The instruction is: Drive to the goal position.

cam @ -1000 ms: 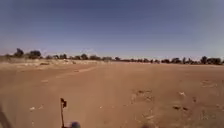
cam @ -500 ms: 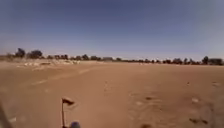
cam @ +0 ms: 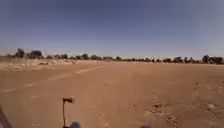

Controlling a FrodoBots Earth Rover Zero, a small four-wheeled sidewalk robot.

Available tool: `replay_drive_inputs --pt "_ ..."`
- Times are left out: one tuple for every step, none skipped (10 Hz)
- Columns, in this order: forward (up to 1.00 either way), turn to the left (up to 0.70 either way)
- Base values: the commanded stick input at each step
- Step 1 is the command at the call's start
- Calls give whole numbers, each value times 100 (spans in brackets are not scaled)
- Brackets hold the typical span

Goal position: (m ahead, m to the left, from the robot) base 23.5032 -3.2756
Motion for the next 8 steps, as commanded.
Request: replay_drive_inputs --pt "70 0" --pt "70 0" --pt "70 0" --pt "70 0" --pt "70 0" --pt "70 0" --pt "70 0" --pt "70 0"
